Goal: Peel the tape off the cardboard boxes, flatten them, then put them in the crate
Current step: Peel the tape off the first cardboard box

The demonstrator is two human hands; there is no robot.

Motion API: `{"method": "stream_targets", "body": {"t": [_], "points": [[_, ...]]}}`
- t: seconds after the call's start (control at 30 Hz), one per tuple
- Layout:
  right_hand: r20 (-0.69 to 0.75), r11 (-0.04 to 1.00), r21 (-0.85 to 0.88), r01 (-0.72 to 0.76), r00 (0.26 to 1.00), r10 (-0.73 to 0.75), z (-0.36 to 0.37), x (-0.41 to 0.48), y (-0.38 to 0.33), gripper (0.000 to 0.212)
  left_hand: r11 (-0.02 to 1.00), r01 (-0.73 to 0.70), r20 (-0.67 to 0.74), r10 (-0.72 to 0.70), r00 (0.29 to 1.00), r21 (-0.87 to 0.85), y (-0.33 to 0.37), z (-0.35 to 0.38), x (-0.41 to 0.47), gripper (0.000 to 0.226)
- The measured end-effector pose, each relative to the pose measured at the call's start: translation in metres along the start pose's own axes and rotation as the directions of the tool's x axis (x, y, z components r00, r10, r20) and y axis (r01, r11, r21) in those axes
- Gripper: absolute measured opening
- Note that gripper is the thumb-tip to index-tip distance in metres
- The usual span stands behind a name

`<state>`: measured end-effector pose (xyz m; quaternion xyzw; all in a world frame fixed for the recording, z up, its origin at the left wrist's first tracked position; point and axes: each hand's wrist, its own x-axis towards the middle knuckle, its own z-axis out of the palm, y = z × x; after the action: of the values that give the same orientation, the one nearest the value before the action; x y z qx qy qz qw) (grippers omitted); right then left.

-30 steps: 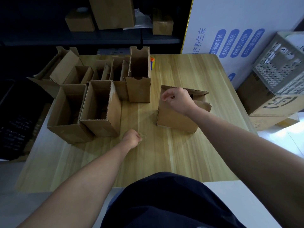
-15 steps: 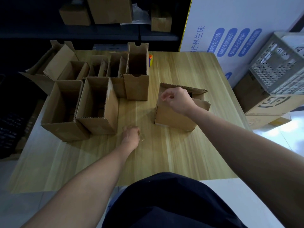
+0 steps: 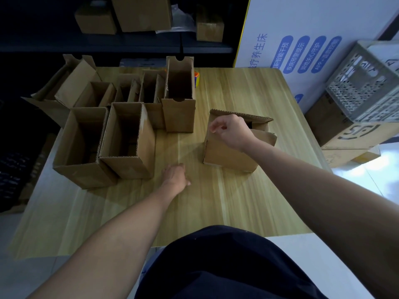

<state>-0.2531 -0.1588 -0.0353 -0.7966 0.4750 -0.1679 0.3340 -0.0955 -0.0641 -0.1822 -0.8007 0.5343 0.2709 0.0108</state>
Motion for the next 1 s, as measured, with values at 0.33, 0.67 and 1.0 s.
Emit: {"method": "stream_targets", "body": {"t": [0.33, 0.67, 1.0], "points": [[-0.013, 1.000, 0.004, 0.010, 1.000, -0.010, 0.000, -0.001, -0.001, 0.026, 0.978, 0.114, 0.049, -0.107, 0.993, -0.173, 0.002, 0.007, -0.005, 0.077], [-0.061, 0.999, 0.003, 0.052, 0.997, -0.052, -0.006, -0.002, -0.002, 0.024, 0.918, 0.237, 0.142, -0.200, 0.969, -0.318, 0.008, -0.021, -0.008, 0.094], [-0.021, 0.930, -0.356, -0.090, 0.996, 0.088, -0.040, -0.008, 0.029, 0.037, 0.520, -0.245, -0.141, 0.232, 0.962, -0.818, 0.080, -0.072, -0.013, 0.077]]}}
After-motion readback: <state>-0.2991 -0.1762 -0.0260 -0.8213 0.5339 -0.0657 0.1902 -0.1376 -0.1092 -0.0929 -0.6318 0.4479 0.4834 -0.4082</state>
